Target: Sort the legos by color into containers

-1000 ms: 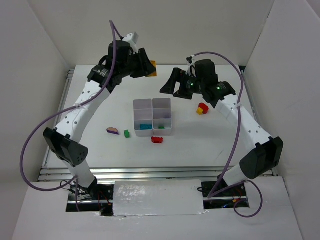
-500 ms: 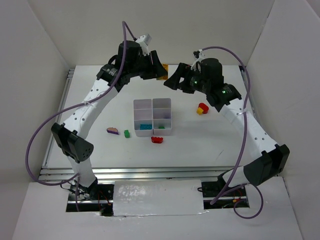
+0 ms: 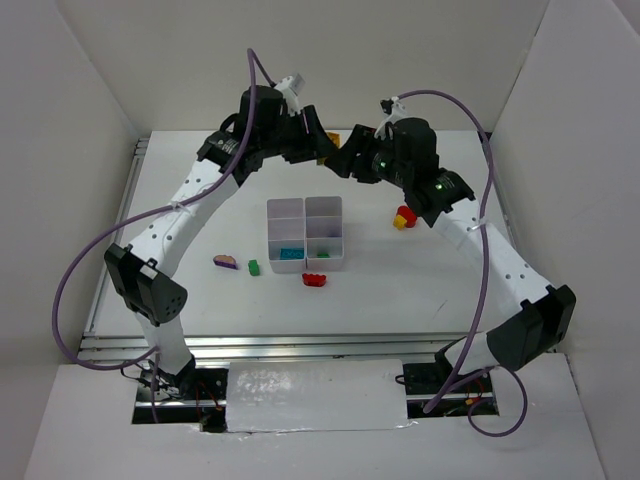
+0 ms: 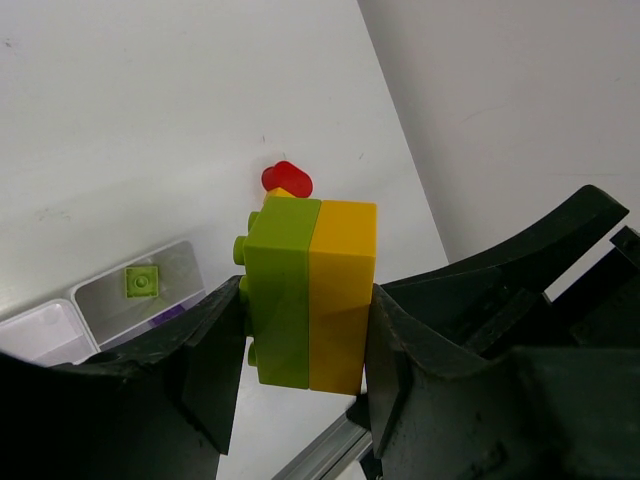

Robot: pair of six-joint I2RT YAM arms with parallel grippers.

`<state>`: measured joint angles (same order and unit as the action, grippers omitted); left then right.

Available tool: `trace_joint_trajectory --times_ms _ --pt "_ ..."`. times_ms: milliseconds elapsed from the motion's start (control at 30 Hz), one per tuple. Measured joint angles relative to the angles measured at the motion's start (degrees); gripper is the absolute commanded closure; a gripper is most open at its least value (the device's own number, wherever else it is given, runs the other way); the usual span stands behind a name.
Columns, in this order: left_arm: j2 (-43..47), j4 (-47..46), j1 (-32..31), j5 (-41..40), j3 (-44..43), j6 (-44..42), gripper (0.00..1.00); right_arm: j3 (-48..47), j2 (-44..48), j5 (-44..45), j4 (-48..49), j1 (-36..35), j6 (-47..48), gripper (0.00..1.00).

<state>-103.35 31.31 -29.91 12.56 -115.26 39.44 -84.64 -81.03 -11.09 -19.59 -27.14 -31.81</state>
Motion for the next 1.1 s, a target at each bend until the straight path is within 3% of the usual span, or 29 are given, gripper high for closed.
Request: trace_joint_trajectory --times_ms 267,533,600,700,767,900,967,1000,1100 --pt "0.0 -0.6 0.4 0.2 0.7 0.6 1.00 0.4 -1.2 2.4 1.6 -1.0 0.0 0.42" --pt "0.0 -2.7 0.6 1.3 1.2 2.7 1.00 1.6 -2.4 4.1 3.9 -2.3 0.8 0.36" --pt "0.0 -2.8 0.6 1.3 1.2 2.8 1.00 2.1 -2.7 4.5 4.5 -2.7 0.8 0.40" --pt "0.0 -3.0 0.5 1.2 1.6 2.6 1.00 3.7 -2.6 5.0 7.8 -3.3 0.8 0.69" --pt "0.0 -2.8 0.6 0.9 2.2 2.5 1.00 5.2 -2.4 6.4 9.2 -4.0 1.1 0.69" --pt "0.0 -2.8 0.6 0.8 2.8 2.5 0.99 7.0 -2.1 7.1 11.3 -4.2 1.0 0.56" --pt "0.0 -3.0 0.6 0.8 2.8 2.5 0.99 7.5 -1.9 7.6 12.2 -4.3 1.0 0.42" --pt "0.0 -3.1 0.6 0.9 2.8 2.8 1.00 7.8 -1.8 7.9 12.9 -4.4 1.0 0.27" --pt "0.3 -3.5 0.7 1.3 2.8 3.1 1.00 9.2 -1.4 8.7 14.3 -4.4 0.7 0.24"
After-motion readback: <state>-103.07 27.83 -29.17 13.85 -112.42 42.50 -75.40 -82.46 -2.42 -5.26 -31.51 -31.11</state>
